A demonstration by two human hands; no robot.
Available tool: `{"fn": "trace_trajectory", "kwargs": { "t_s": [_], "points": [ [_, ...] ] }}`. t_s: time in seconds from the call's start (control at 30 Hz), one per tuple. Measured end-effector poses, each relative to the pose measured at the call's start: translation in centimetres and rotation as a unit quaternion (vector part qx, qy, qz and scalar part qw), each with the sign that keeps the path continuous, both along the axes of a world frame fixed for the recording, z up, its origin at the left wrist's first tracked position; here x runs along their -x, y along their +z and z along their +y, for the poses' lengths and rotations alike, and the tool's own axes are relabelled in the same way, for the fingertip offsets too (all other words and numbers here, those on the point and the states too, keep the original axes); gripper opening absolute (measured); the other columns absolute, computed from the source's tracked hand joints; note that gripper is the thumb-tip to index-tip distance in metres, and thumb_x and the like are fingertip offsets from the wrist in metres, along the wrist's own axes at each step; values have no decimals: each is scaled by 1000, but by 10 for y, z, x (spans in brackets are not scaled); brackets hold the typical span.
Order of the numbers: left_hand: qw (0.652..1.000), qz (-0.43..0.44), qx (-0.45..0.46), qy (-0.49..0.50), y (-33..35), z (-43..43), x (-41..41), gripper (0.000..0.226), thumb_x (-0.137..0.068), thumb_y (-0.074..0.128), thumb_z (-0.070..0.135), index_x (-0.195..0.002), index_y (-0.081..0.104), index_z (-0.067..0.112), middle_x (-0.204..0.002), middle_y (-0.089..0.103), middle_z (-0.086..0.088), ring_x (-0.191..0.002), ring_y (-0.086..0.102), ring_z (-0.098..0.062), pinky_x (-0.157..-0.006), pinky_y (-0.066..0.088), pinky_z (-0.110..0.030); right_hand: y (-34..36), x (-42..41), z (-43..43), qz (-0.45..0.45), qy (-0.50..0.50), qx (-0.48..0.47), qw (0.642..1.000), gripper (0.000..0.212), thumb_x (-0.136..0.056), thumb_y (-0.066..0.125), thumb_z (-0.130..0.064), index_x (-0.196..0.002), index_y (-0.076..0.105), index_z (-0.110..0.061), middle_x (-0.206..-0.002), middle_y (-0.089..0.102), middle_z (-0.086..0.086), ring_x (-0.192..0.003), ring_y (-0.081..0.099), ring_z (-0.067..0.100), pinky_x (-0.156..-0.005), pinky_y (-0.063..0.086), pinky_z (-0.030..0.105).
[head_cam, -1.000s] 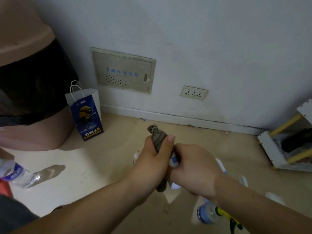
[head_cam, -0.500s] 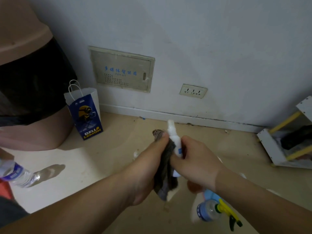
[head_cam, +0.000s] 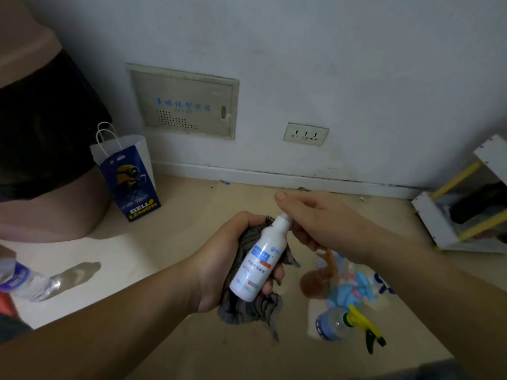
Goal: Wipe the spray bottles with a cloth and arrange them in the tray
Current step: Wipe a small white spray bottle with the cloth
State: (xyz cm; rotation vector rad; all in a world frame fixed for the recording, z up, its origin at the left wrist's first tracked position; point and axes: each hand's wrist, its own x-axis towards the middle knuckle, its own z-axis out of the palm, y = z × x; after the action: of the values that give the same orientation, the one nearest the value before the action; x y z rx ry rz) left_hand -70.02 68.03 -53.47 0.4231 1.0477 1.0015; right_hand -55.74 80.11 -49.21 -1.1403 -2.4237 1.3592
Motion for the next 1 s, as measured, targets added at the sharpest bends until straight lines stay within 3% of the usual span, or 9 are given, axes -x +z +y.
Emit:
{"fn": "trace_trajectory", "kwargs": {
  "t_s": [0.13, 0.23, 0.3, 0.37, 0.47, 0.63, 0.87, 0.93, 1.0],
  "points": [
    [1000, 27, 4, 12, -8, 4, 1, 61, -92, 49, 56, -95, 68, -2, -92, 67, -28, -65, 60, -33, -69, 55, -38, -5, -1, 1, -30, 15, -22, 999, 51, -104, 46, -44, -64, 46, -13, -56, 40, 6, -47, 34, 16, -48, 29, 27],
    [986, 145, -25, 82, -19, 10, -7, 60, -88, 52, 70, -99, 80, 19, -103, 77, -18, -91, 71, -33, -98, 55, -51, -12, 1, -4, -69, 23, -82, 994, 55, -101, 51, -39, -53, 43, -14, -50, 36, 2, -45, 31, 13, -46, 26, 30],
    [932, 341, -92, 80, -20, 1, -20, 50, -98, 35, 71, -103, 70, 36, -96, 76, 3, -92, 71, -15, -94, 54, -46, -19, 2, -5, -85, -1, -88, 993, 52, -98, 53, -38, -52, 40, -17, -47, 32, 2, -43, 28, 15, -45, 23, 30],
    [846, 494, -195, 46, -19, -13, -33, 35, -104, 30, 62, -111, 55, 40, -100, 65, 13, -90, 61, -2, -84, 51, -36, -24, 2, -3, -72, -77, -19, 994, 45, -99, 53, -36, -60, 46, -15, -47, 32, 4, -40, 26, 17, -43, 21, 26],
    [750, 604, -268, 13, -28, -20, -37, 36, -103, 41, 53, -135, 44, 37, -120, 52, 16, -101, 54, -3, -81, 47, -29, -24, 2, -3, -40, -164, 95, 981, 38, -99, 53, -35, -68, 46, -14, -44, 32, 3, -38, 23, 15, -43, 18, 22],
    [763, 594, -254, 20, -38, -9, -14, 48, -99, 49, 60, -144, 41, 47, -113, 53, 13, -96, 60, -12, -82, 56, -38, -27, 3, -7, -46, -205, 163, 964, 34, -99, 47, -38, -72, 44, -17, -44, 35, 3, -37, 24, 13, -46, 17, 18],
    [666, 683, -299, 11, -41, -6, -23, 43, -100, 41, 52, -131, 52, 25, -106, 54, 3, -79, 59, -22, -62, 53, -42, -24, -8, -7, -93, -146, 159, 972, 50, -97, 48, -50, -58, 45, -19, -47, 39, 2, -42, 29, 16, -48, 19, 24],
    [701, 645, -304, 9, -40, -7, -27, 37, -102, 41, 48, -129, 52, 25, -109, 57, 3, -82, 60, -21, -67, 52, -39, -26, -12, -13, -54, -174, 170, 968, 46, -99, 46, -43, -60, 40, -18, -46, 34, 3, -40, 25, 14, -47, 16, 22],
    [769, 572, -287, -3, -36, -7, -32, 27, -105, 40, 45, -123, 50, 28, -105, 61, 6, -84, 60, -15, -71, 50, -37, -29, -18, -21, -15, -212, 145, 966, 39, -96, 46, -37, -63, 40, -18, -45, 31, 4, -39, 23, 14, -48, 16, 24]
  ]
}}
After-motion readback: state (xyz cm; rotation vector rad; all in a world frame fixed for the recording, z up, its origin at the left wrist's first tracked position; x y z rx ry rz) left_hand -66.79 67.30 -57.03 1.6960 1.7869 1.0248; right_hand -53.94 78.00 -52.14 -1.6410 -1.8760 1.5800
